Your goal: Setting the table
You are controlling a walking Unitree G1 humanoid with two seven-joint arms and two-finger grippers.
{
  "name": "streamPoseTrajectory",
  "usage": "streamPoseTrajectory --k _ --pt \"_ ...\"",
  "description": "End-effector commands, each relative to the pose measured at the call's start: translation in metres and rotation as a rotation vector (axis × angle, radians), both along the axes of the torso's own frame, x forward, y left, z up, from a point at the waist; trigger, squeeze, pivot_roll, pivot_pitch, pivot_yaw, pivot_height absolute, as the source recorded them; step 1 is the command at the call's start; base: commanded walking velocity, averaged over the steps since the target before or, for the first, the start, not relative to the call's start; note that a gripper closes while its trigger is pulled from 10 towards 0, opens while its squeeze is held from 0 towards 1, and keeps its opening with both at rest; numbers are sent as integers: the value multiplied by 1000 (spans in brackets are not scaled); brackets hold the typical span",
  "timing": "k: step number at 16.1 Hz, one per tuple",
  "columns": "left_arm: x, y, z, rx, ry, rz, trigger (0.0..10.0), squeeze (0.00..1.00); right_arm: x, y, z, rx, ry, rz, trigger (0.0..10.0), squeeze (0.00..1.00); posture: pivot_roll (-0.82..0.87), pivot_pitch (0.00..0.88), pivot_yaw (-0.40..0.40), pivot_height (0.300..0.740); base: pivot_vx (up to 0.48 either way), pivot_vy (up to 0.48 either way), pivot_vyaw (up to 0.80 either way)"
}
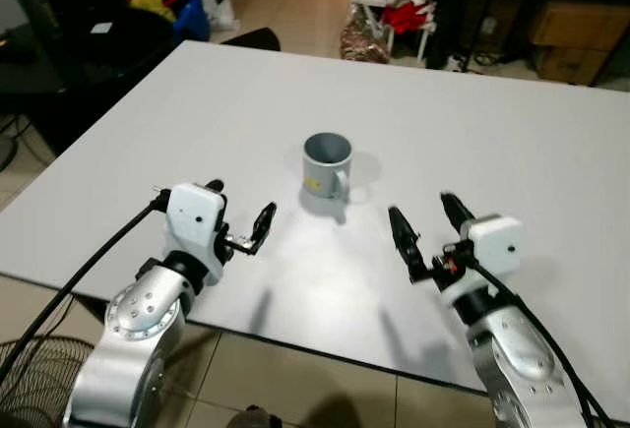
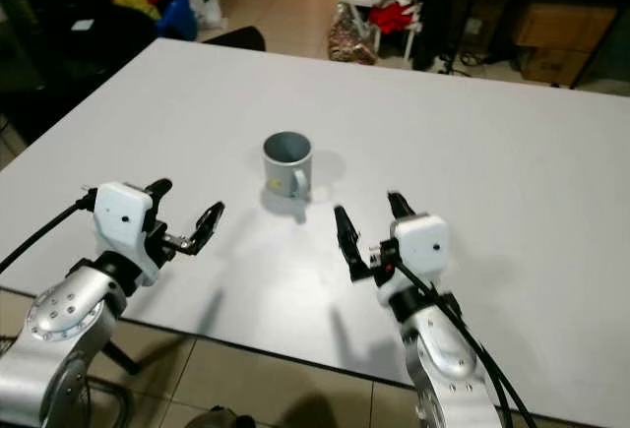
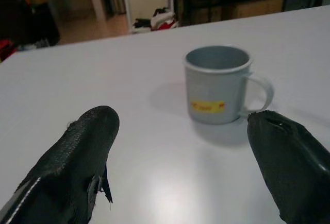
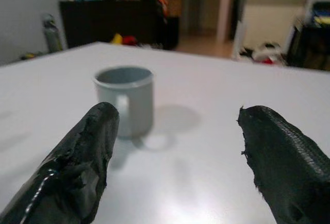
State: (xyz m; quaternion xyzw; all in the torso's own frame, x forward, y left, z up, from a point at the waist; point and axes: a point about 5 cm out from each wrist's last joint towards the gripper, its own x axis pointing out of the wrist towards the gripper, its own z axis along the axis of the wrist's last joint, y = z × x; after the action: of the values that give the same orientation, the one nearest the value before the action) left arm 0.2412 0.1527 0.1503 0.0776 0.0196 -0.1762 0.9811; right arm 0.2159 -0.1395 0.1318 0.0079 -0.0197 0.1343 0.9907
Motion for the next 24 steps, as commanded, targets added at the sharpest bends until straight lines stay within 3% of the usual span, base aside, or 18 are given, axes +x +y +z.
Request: streamPoseTrajectory --k 1,5,11,24 --pt "-2 -5 -2 30 -15 -25 10000 102 -1 -3 3 -2 21 -32 10000 0 29 12 49 740 0 0 0" --pt "-5 -8 -2 29 -11 -30 10000 129 -8 -15 -1 25 121 -113 10000 0 36 24 40 740 0 -277 0" --pt "-7 -6 -3 30 -9 -9 10000 129 -10 -8 -1 39 151 -81 10000 0 45 31 27 740 0 -353 0" --pt "-7 -5 -3 33 0 -19 10000 137 -8 -11 -2 44 187 -114 10000 0 41 44 39 740 0 -277 0"
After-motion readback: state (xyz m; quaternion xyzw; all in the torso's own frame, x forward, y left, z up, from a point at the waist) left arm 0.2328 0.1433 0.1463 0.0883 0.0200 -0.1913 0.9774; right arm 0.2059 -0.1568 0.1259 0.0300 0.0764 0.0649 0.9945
